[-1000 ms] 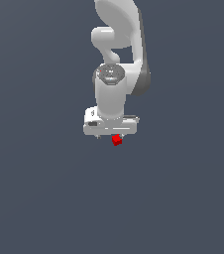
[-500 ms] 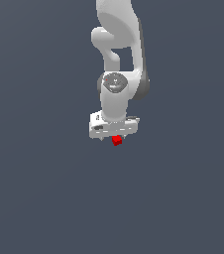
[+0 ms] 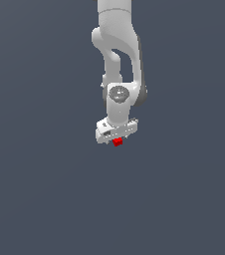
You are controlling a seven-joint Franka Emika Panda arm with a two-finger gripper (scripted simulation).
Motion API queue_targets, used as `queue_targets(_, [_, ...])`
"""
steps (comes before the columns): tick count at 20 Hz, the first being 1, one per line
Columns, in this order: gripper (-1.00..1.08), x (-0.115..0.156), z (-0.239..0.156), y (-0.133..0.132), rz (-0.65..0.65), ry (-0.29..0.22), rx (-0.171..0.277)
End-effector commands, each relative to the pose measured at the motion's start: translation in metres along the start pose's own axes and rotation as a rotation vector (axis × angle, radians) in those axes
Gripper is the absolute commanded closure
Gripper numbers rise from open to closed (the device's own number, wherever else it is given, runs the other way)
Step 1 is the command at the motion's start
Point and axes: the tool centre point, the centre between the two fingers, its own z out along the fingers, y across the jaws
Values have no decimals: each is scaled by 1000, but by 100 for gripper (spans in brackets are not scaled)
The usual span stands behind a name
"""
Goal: Pick up the red cube and move it to a goal position.
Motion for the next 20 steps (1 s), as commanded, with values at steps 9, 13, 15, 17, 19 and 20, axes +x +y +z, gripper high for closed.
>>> queue_targets(9, [-92,-14,34,-11,-106,9,3])
queue_targets(13, [-92,-14,35,-11,-107,8,2])
queue_targets(15, [108,-14,35,-11,-107,8,2])
queue_targets(17, [108,-14,35,-11,-107,8,2])
queue_targets(19, [108,-14,35,-11,-107,8,2])
queue_targets(20, [108,-14,35,-11,-107,8,2])
